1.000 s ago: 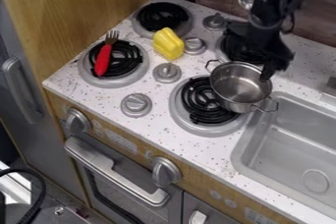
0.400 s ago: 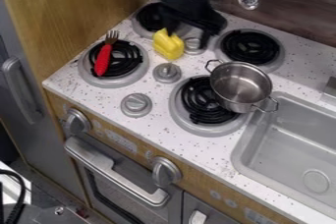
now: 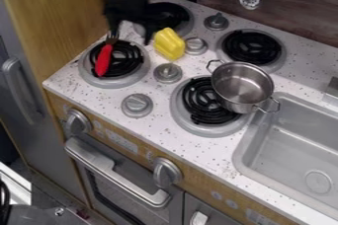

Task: Move the red fork to the left side of the bottom right burner

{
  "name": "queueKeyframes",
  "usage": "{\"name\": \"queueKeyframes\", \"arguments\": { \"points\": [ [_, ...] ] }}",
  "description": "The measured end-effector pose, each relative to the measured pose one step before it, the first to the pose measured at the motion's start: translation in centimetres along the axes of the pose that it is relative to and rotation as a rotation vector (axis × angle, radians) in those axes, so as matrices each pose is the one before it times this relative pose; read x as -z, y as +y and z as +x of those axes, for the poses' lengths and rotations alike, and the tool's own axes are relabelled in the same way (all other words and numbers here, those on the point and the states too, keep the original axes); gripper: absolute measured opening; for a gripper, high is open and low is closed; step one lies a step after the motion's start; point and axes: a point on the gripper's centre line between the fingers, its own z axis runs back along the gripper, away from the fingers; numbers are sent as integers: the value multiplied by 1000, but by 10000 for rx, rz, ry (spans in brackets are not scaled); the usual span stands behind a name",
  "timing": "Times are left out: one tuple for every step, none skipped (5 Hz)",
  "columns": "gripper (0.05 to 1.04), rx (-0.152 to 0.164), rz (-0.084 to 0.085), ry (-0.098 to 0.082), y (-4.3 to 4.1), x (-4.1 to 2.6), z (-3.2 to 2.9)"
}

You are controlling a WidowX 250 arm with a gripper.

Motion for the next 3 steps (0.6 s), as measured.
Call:
{"name": "queueKeyframes", "arguments": {
  "points": [
    [1000,-708,346,740,3407,2099,-1394],
    [1000,-726,-59,400,2351,1350,-674],
    [996,-101,-573,433,-437,786,-541]
  ]
}}
